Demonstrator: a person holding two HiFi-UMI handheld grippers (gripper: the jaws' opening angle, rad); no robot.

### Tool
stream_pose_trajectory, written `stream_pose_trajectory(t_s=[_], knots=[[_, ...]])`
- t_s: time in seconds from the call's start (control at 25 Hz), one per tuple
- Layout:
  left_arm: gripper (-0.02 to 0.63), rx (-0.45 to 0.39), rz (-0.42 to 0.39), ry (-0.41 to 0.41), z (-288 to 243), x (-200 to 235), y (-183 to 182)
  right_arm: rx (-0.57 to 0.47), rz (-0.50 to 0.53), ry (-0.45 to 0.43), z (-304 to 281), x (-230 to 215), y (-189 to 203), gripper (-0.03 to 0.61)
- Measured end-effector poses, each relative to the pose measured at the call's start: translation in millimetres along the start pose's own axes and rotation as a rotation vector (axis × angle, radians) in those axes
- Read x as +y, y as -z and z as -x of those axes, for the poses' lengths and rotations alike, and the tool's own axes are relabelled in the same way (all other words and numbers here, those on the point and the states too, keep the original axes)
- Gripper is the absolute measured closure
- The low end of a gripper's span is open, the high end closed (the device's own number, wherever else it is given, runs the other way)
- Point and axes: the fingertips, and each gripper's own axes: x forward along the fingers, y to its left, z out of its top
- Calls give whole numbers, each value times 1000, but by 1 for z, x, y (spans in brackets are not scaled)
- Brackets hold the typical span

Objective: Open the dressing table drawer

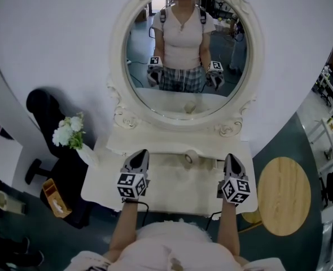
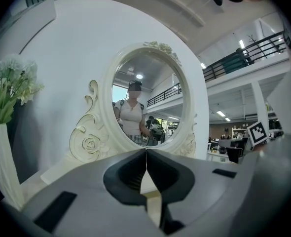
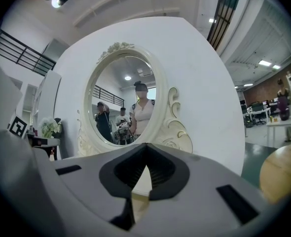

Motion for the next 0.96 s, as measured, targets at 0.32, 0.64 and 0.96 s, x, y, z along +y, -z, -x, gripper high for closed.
stream_pose_trajectory(t_s=[0.32, 0.64, 0.96], knots=[[586, 15, 3, -13, 5, 2, 3, 28, 17, -18, -1, 9, 5, 565], [586, 28, 6, -26, 13, 1, 7, 44, 6, -11, 5, 5, 10, 565], [586, 28, 11, -8, 14, -9, 10, 44, 1, -2, 15, 2, 11, 565]])
